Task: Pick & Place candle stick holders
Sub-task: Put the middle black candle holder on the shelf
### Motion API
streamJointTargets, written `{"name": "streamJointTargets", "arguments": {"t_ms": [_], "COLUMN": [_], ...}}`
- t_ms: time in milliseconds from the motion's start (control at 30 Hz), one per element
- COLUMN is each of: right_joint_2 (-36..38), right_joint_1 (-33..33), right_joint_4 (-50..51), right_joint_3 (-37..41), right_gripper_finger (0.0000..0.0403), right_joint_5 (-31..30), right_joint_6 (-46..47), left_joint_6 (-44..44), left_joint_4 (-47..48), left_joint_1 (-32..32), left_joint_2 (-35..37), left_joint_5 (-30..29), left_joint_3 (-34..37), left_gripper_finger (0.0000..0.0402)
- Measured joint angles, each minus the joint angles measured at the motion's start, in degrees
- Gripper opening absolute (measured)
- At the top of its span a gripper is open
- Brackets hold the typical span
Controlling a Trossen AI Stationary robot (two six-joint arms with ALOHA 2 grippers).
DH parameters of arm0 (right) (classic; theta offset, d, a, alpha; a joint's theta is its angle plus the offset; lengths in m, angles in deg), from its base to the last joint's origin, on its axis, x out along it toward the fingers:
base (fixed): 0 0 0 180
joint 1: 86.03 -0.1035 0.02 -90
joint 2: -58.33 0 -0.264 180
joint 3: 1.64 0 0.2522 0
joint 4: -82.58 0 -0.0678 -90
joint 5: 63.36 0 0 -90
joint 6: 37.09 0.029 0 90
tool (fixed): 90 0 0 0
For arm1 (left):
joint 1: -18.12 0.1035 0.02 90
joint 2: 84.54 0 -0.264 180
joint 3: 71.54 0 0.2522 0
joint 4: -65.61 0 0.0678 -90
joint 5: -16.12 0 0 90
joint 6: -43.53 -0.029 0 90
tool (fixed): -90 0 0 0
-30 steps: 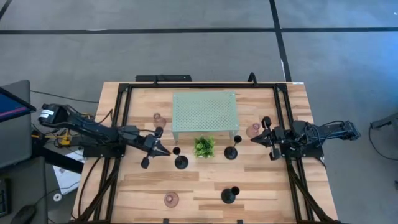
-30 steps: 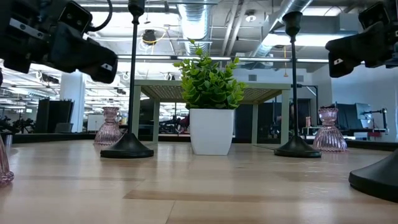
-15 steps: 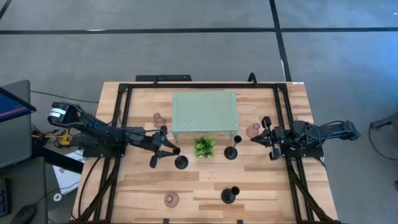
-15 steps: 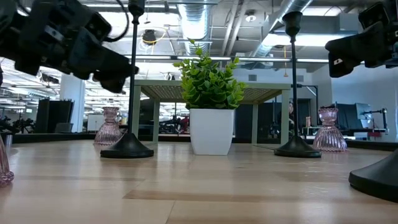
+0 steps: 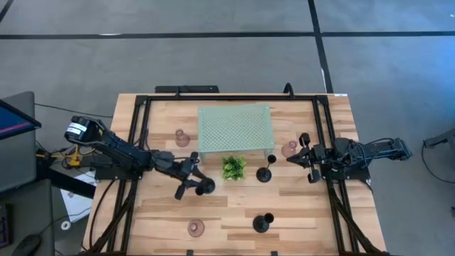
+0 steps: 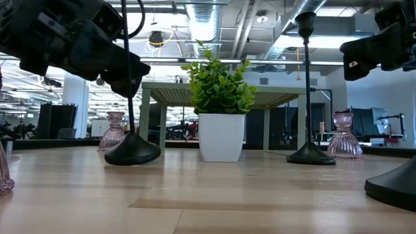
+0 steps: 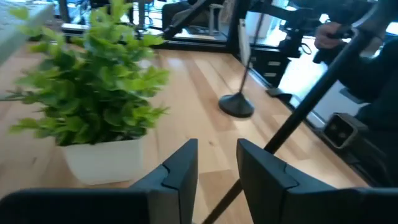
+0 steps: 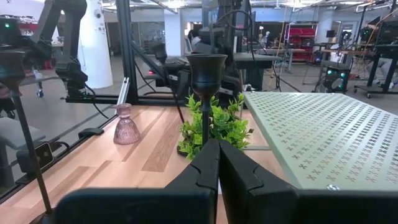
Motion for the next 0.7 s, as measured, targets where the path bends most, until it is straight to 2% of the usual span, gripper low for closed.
{"name": "streamJointTargets", "arguments": {"t_ms": [533, 700], "right_joint_2": [0.00, 0.02], "right_joint_1": [0.00, 0.00], "right_joint_4": [0.00, 0.00], "right_joint_3": [-0.02, -0.02], "right_gripper_finger": [0.0000, 0.0000], "right_joint_5": [0.00, 0.00], "right_joint_6": [0.13, 0.13], "left_joint_6": [-7.23, -9.66], "left_joint_4": [0.39, 6.92], "left_joint_1": [-0.15, -0.15], "left_joint_2": [5.98, 9.97], "left_joint_5": [-2.30, -8.74], "left_joint_3": [0.01, 0.06], "left_gripper_finger": [0.0108, 0.0108]}}
